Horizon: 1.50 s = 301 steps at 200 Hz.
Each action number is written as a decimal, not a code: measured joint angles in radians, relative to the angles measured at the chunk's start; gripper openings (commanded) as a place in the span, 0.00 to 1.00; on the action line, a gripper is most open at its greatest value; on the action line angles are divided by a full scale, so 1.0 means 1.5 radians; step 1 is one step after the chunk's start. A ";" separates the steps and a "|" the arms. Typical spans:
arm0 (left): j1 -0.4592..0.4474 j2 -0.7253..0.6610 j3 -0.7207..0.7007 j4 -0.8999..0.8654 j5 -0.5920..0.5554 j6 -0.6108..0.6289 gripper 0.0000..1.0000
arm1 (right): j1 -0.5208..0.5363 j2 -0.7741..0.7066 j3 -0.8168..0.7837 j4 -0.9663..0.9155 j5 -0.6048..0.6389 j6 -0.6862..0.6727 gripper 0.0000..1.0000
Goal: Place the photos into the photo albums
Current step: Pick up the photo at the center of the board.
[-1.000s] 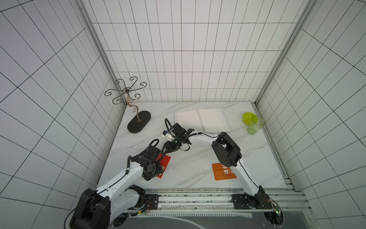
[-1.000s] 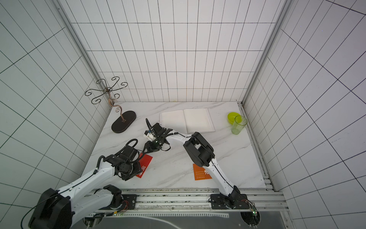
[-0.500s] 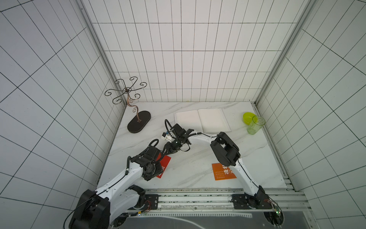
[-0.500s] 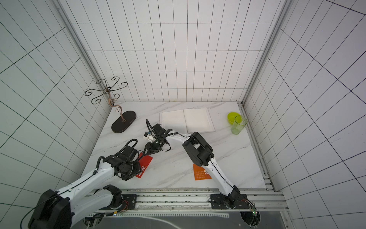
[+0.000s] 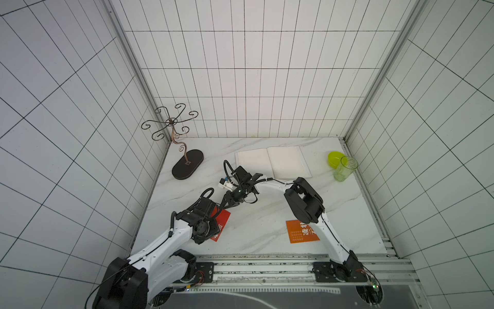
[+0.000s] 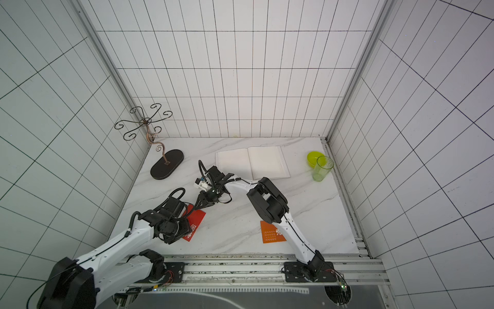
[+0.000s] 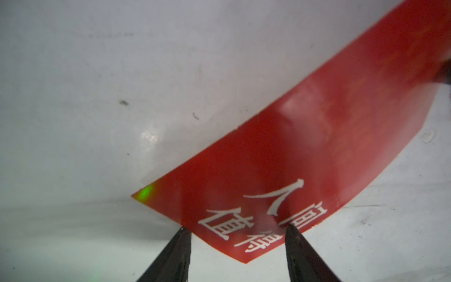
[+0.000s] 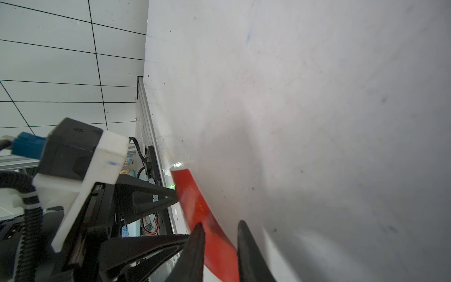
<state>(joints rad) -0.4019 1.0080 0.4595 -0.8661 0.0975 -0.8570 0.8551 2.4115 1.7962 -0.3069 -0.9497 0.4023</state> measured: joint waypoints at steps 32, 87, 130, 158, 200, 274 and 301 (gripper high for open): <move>0.000 0.000 0.000 0.000 0.000 0.000 0.61 | -0.006 0.000 0.000 0.000 -0.022 -0.013 0.25; 0.000 -0.002 -0.001 0.000 0.000 -0.003 0.61 | -0.012 0.000 0.000 -0.021 -0.051 -0.053 0.24; 0.000 -0.007 -0.003 0.000 -0.001 -0.003 0.61 | -0.012 -0.005 -0.003 -0.035 -0.053 -0.081 0.21; 0.000 -0.009 -0.004 0.001 -0.001 -0.005 0.61 | -0.012 -0.019 -0.005 -0.037 -0.058 -0.093 0.16; 0.000 -0.010 -0.004 0.001 -0.001 -0.007 0.61 | -0.013 -0.024 -0.006 -0.038 -0.073 -0.107 0.10; 0.000 -0.010 -0.004 0.001 -0.002 -0.007 0.61 | -0.014 -0.024 -0.010 -0.039 -0.099 -0.125 0.13; 0.000 -0.010 -0.004 0.001 -0.002 -0.007 0.61 | -0.014 -0.024 -0.010 -0.043 -0.104 -0.133 0.15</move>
<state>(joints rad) -0.4019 0.9936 0.4538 -0.8654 0.0952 -0.8677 0.8345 2.3756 1.7813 -0.3714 -1.1057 0.2031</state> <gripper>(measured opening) 0.608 0.142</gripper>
